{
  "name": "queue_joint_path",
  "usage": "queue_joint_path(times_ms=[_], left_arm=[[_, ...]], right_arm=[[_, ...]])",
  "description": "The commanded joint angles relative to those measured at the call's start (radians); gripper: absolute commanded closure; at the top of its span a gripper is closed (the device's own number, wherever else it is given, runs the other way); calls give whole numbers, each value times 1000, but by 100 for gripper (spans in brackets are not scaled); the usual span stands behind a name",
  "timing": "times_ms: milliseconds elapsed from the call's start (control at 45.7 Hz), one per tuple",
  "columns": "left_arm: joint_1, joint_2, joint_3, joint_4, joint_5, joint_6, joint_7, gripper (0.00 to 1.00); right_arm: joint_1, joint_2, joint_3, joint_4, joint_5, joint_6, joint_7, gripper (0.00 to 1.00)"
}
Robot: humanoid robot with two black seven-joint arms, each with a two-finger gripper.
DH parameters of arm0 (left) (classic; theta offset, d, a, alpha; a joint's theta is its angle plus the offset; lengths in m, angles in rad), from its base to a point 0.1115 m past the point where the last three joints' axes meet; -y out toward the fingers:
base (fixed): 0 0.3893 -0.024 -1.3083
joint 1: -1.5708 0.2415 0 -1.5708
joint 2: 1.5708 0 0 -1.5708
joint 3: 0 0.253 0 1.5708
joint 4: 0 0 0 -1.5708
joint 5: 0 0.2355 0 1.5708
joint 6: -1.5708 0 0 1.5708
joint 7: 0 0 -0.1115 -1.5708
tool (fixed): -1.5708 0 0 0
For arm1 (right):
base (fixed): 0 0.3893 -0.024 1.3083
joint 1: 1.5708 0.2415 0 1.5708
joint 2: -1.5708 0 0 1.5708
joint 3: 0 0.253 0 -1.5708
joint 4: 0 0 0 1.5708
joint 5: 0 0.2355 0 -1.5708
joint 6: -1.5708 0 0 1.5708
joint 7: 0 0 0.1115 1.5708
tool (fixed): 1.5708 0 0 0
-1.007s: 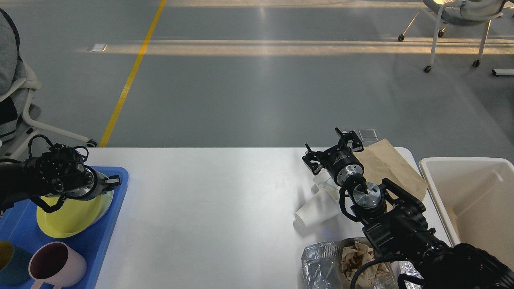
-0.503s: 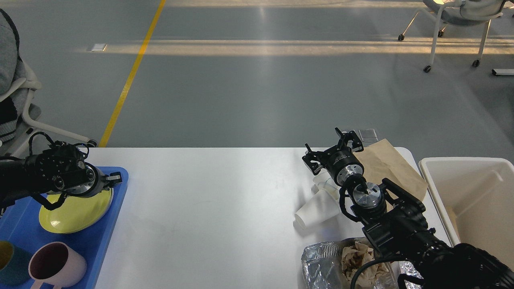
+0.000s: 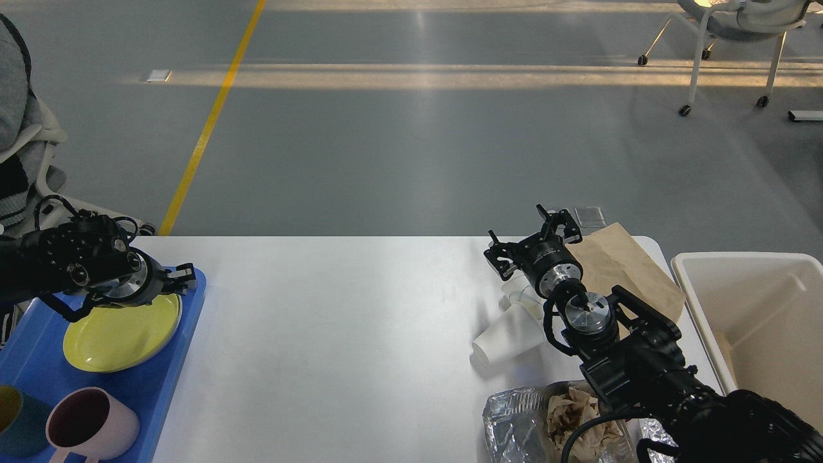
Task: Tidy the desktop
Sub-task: 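Open the left gripper and raise it off the yellow plate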
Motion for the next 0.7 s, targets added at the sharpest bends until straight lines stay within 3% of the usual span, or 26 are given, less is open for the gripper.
queue_joint_path(times_ms=[0, 219, 394, 678], left_arm=[[-95, 31, -10, -31, -1, -205, -5, 39], [-251, 49, -6, -34, -8, -448, -4, 39], [-371, 82, 5, -34, -13, -563, -4, 39], [-575, 118, 30, -33, -13, -566, 5, 38]], right_arm=[[0, 0, 1, 0, 0, 0, 0, 0], [0, 0, 1, 0, 0, 0, 0, 0], [0, 0, 0, 0, 0, 0, 0, 0], [0, 0, 0, 0, 0, 0, 0, 0]])
